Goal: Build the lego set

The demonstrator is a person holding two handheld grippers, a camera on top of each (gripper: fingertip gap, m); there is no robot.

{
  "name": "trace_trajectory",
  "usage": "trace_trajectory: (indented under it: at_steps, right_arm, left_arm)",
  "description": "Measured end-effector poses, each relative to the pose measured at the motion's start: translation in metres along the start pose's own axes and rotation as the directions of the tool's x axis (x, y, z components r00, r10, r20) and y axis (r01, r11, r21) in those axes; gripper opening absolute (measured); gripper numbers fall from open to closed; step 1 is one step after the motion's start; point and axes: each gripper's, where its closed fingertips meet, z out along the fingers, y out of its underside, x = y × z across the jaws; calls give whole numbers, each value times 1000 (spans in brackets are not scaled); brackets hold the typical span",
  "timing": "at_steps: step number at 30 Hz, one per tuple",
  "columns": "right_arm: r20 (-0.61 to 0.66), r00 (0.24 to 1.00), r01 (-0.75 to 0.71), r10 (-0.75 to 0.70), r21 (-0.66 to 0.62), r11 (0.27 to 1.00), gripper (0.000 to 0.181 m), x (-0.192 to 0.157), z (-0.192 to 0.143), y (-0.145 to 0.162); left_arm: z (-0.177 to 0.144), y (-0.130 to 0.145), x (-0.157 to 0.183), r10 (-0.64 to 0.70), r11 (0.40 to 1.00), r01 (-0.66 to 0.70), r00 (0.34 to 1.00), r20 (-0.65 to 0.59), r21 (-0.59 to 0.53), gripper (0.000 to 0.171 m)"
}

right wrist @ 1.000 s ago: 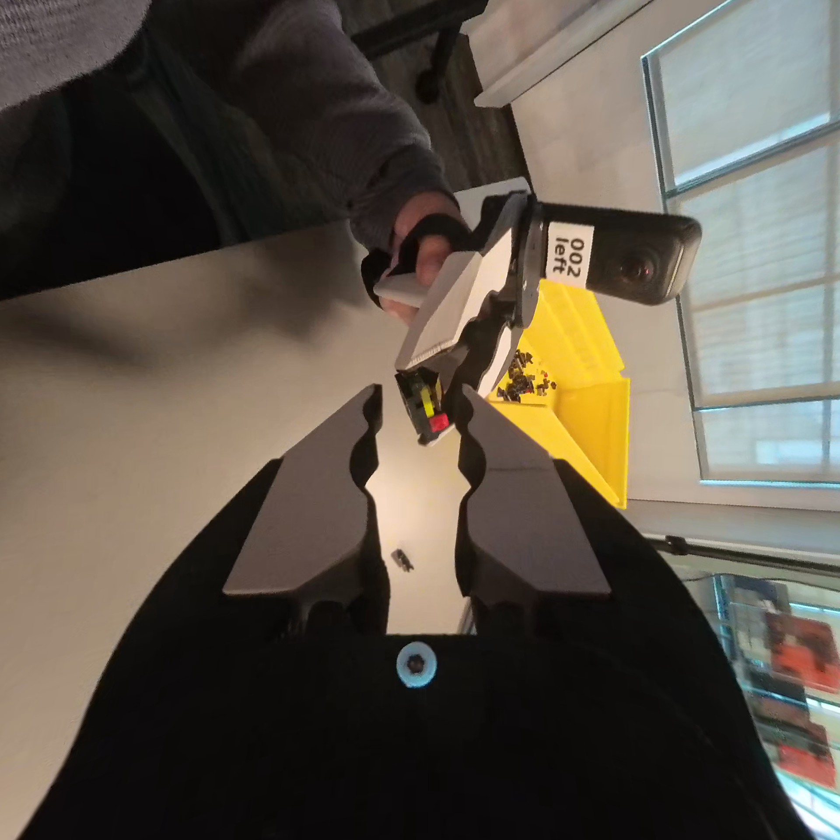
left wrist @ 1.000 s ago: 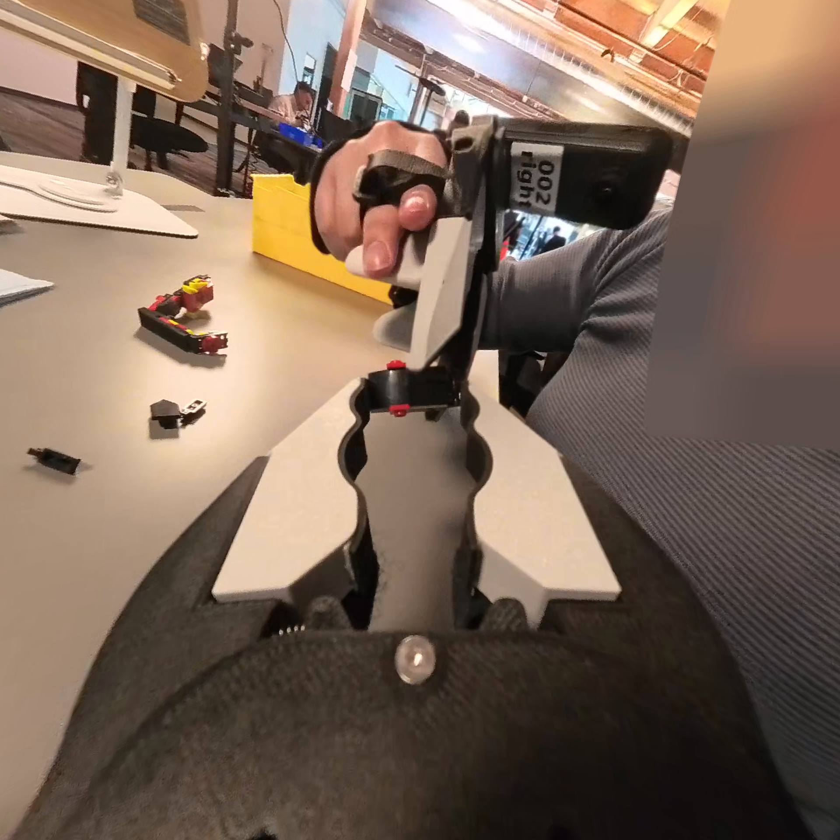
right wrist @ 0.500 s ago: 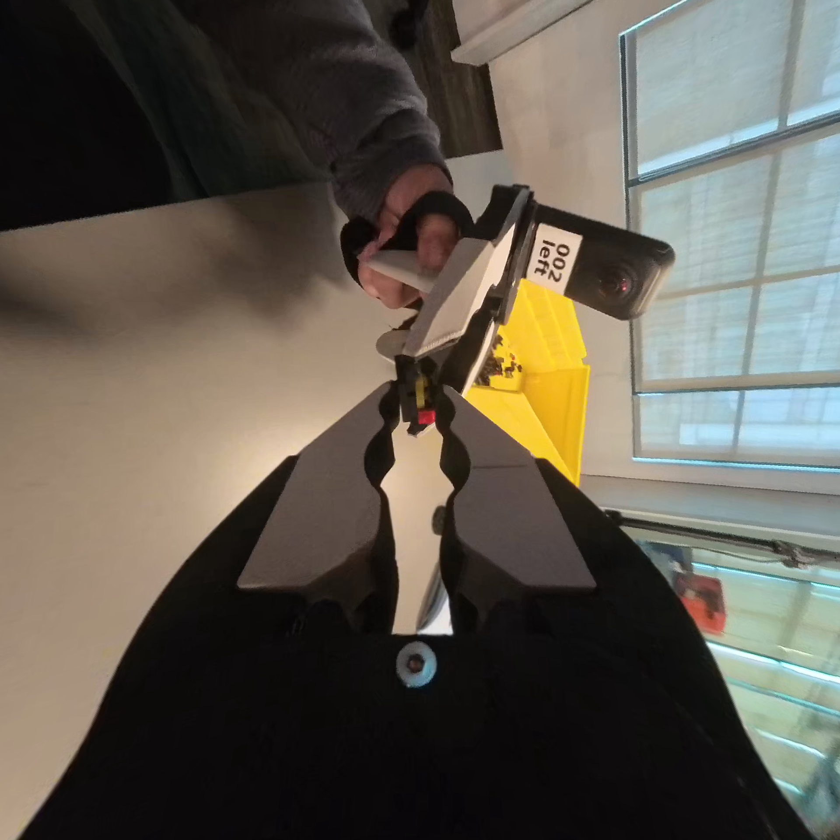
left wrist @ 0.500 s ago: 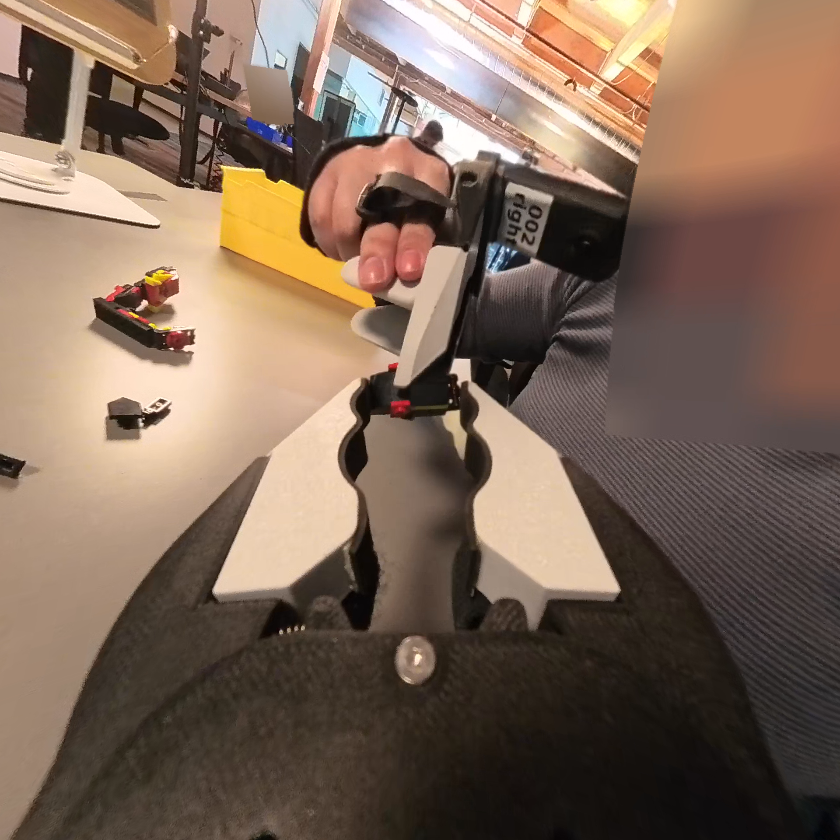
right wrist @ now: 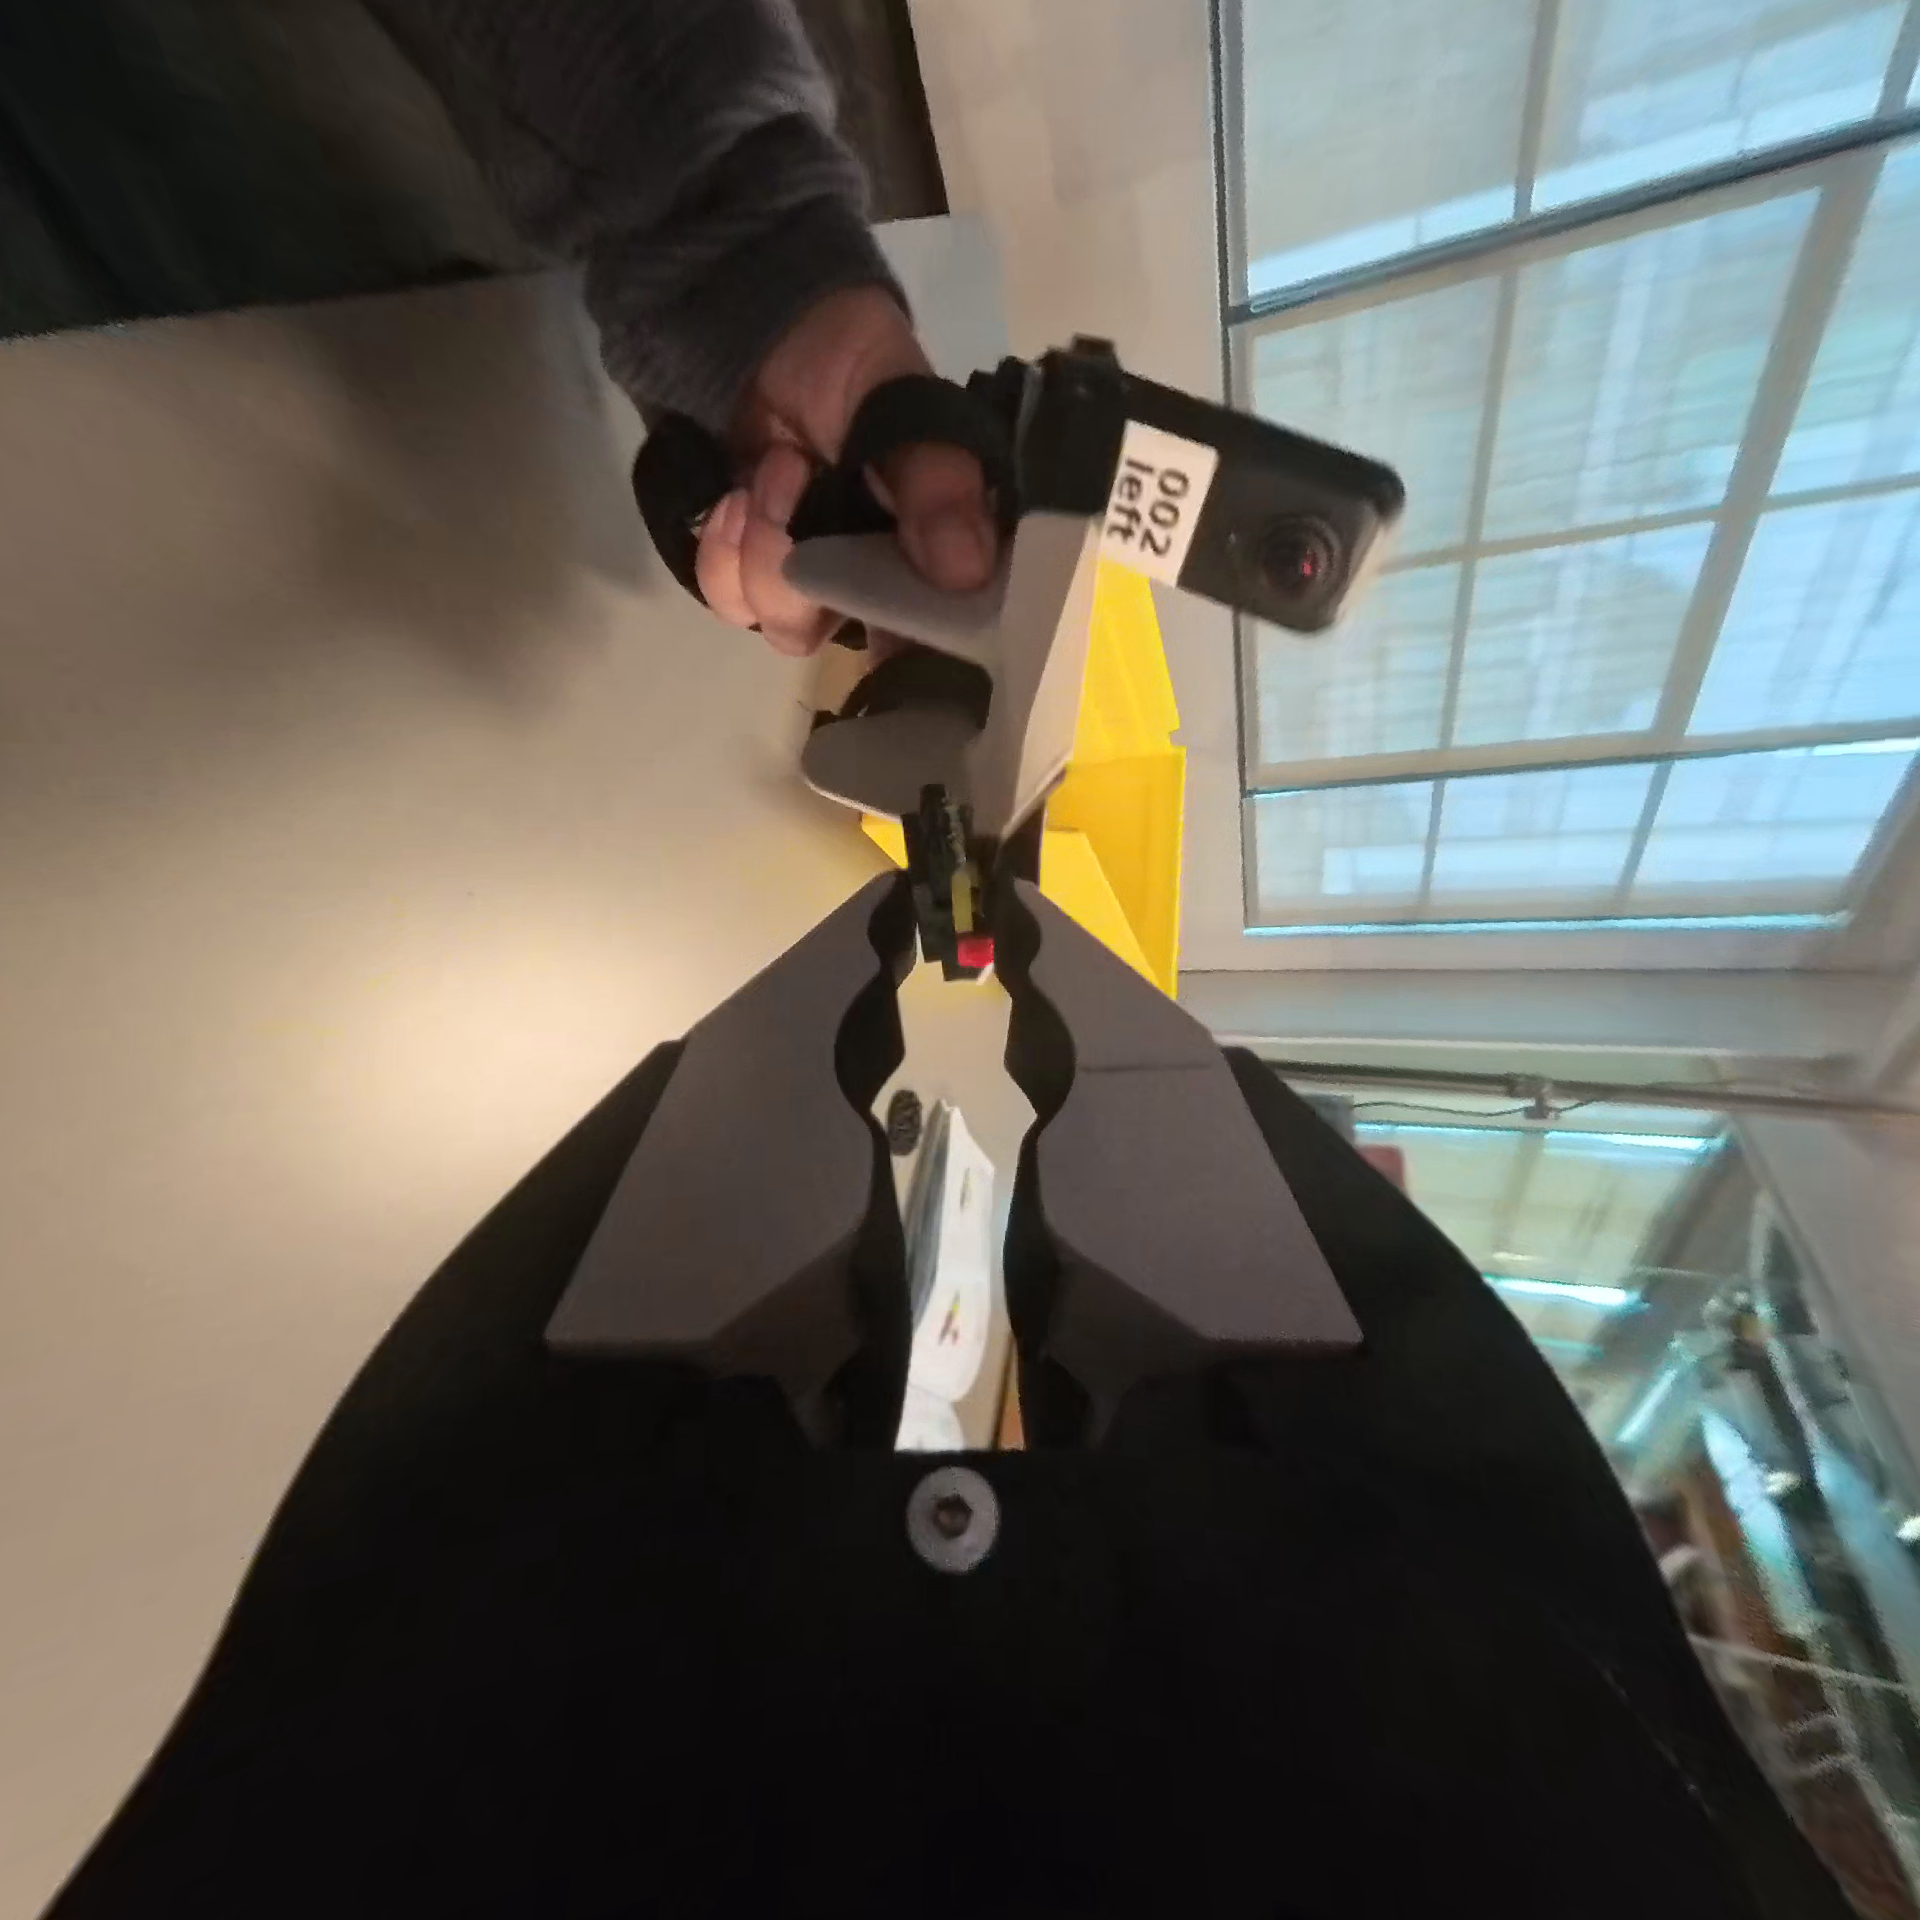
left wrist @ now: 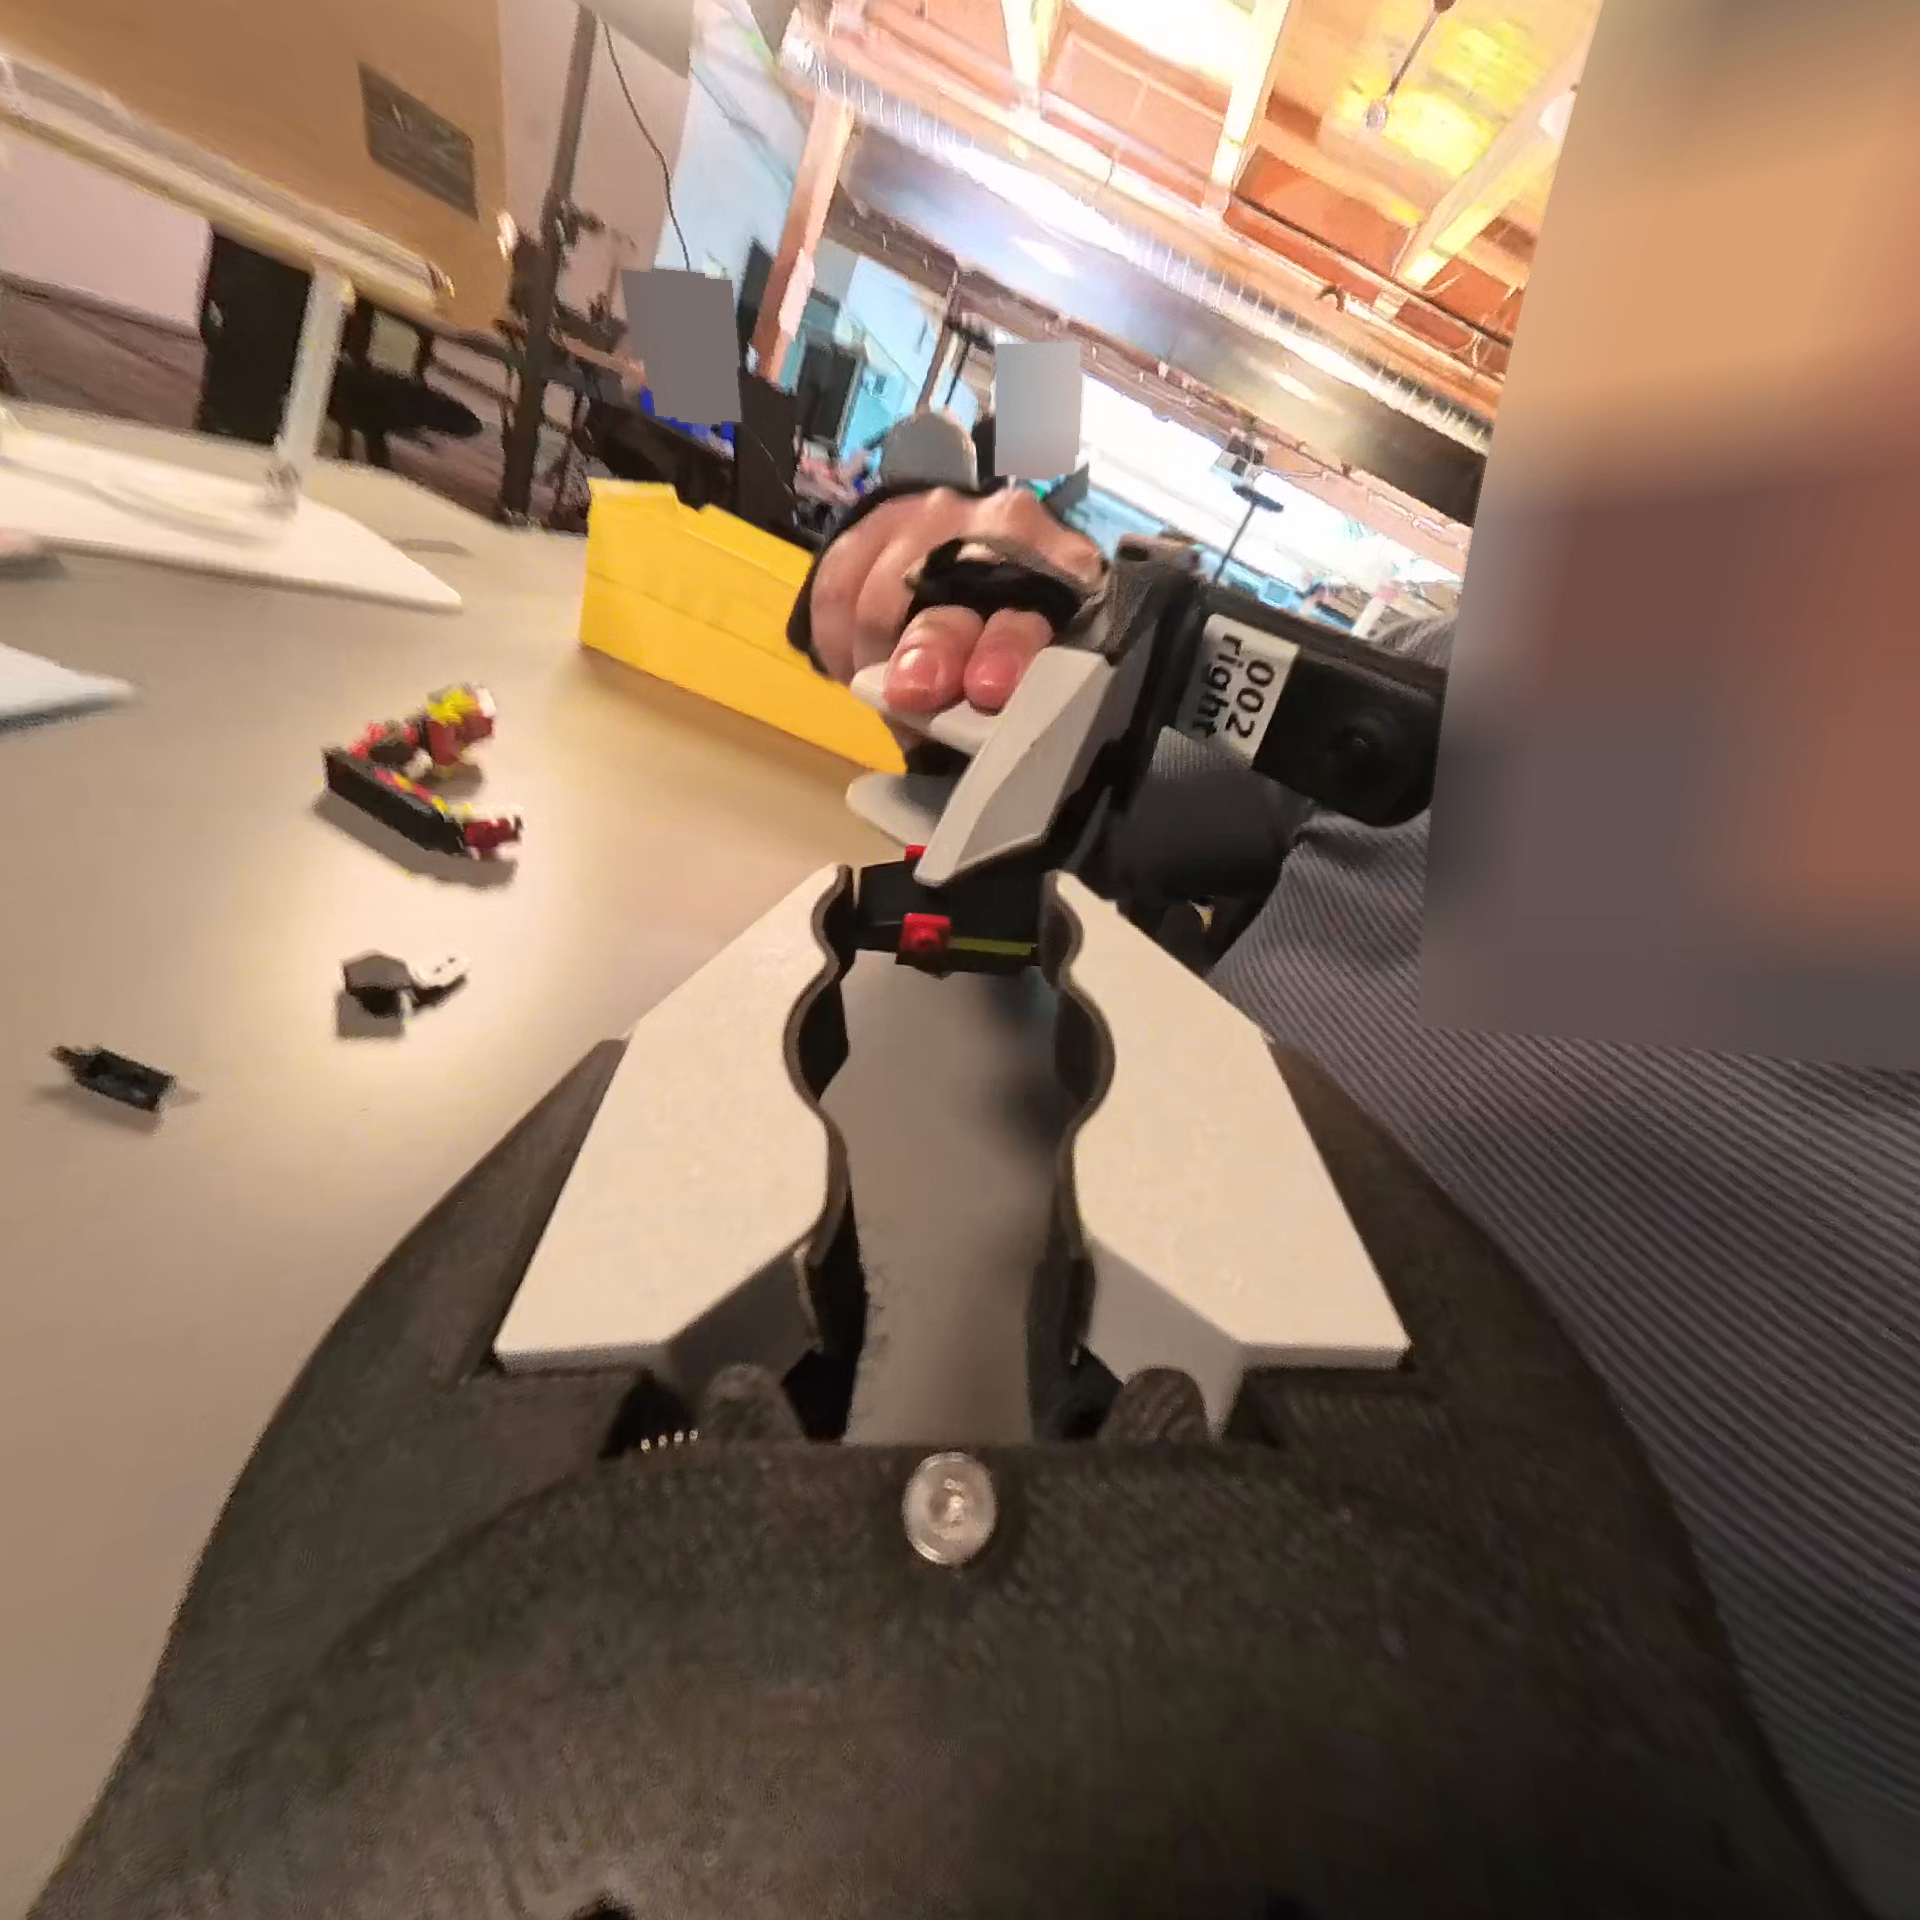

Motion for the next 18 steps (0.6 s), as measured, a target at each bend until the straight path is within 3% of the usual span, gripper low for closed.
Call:
trace_trajectory:
  at_steps: [2, 4, 6, 9, 13, 18]
  right_arm:
    - [12, 995, -99, 99, 1, 995, 12, 3, 0, 6]
    - [43, 978, -202, 202, -3, 979, 13, 4, -2, 13]
    - [65, 960, -272, 272, -11, 962, 13, 4, -2, 19]
    - [70, 947, -313, 315, -28, 949, 13, 3, -1, 24]
    - [76, 939, -335, 336, -29, 942, 13, 2, 0, 24]
    - [69, 933, -351, 353, -34, 936, 13, 1, 0, 26]
  left_arm:
    - [-2, -8, -4, 57, 998, -58, 998, 14, 39, 44]
    - [-5, -8, -10, 210, 977, -211, 969, 132, -8, 44]
    - [-6, -7, -13, 421, 907, -408, 870, 256, -107, 43]
    - [-3, -8, -14, 661, 749, -605, 662, 353, -269, 36]
    - [2, 0, -18, 769, 639, -644, 535, 350, -420, 31]
    - [4, 2, -24, 793, 609, -631, 483, 370, -480, 20]
